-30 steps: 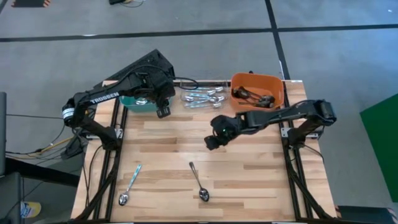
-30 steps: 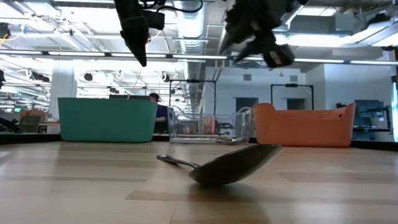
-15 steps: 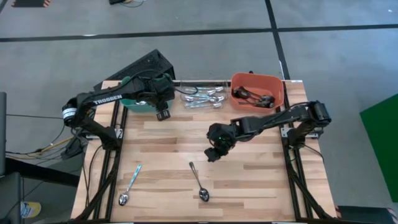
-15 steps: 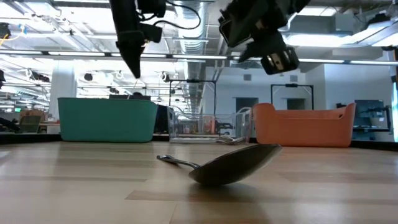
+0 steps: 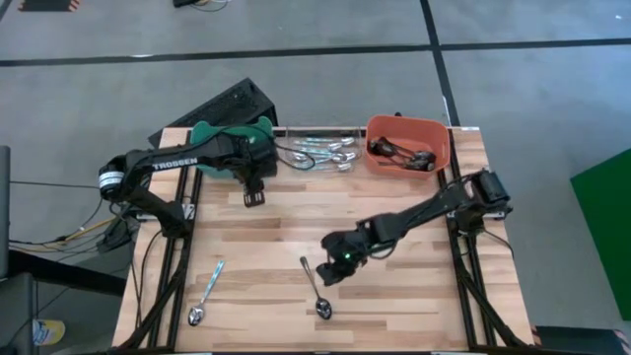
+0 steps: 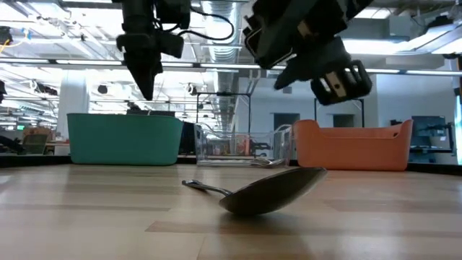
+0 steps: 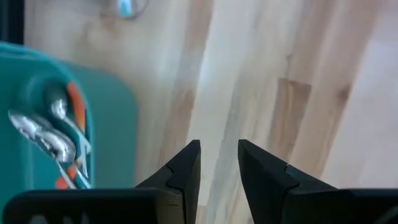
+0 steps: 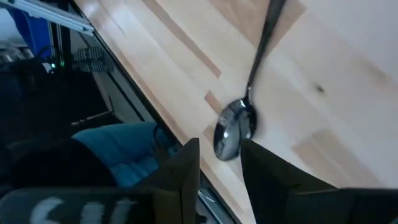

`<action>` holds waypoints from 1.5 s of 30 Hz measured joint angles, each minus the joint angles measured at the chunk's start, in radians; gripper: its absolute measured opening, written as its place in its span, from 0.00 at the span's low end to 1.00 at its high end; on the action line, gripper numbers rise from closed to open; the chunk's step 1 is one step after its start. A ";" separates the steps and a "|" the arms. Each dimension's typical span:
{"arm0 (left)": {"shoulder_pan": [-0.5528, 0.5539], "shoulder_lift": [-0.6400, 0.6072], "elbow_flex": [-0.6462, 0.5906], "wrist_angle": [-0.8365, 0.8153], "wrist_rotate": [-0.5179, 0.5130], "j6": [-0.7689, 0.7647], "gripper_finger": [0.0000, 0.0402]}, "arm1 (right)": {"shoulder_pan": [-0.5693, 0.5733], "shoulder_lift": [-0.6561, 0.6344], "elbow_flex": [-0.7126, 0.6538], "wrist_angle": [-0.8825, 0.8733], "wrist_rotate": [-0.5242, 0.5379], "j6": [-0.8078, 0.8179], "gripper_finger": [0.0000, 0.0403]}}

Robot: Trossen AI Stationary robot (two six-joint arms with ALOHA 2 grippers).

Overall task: Sort silverware by color (type)
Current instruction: Put the black spoon into the orange bin

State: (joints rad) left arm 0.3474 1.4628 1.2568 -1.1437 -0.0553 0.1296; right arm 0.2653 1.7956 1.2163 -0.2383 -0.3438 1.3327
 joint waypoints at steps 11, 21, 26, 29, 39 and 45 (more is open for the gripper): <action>-0.082 -0.001 0.000 -0.054 0.024 0.093 0.24 | 0.135 0.148 -0.001 0.185 0.033 0.295 0.34; -0.091 -0.001 0.000 -0.039 0.023 0.096 0.24 | 0.212 0.174 0.000 0.227 0.134 0.422 0.34; -0.091 -0.001 0.001 -0.039 0.023 0.096 0.24 | 0.210 0.174 0.000 0.214 0.159 0.429 0.34; -0.091 -0.001 0.001 -0.039 0.023 0.096 0.24 | 0.210 0.174 0.000 0.183 0.182 0.455 0.34; -0.091 -0.001 0.001 -0.039 0.023 0.096 0.24 | 0.232 0.174 0.000 0.160 0.215 0.499 0.34; -0.091 -0.001 0.001 -0.027 0.023 0.096 0.24 | 0.237 0.174 0.000 0.159 0.253 0.502 0.34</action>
State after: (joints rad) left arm 0.2565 1.4620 1.2579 -1.1708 -0.0322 0.2253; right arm 0.5026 1.9694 1.2160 -0.0789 -0.0904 1.8351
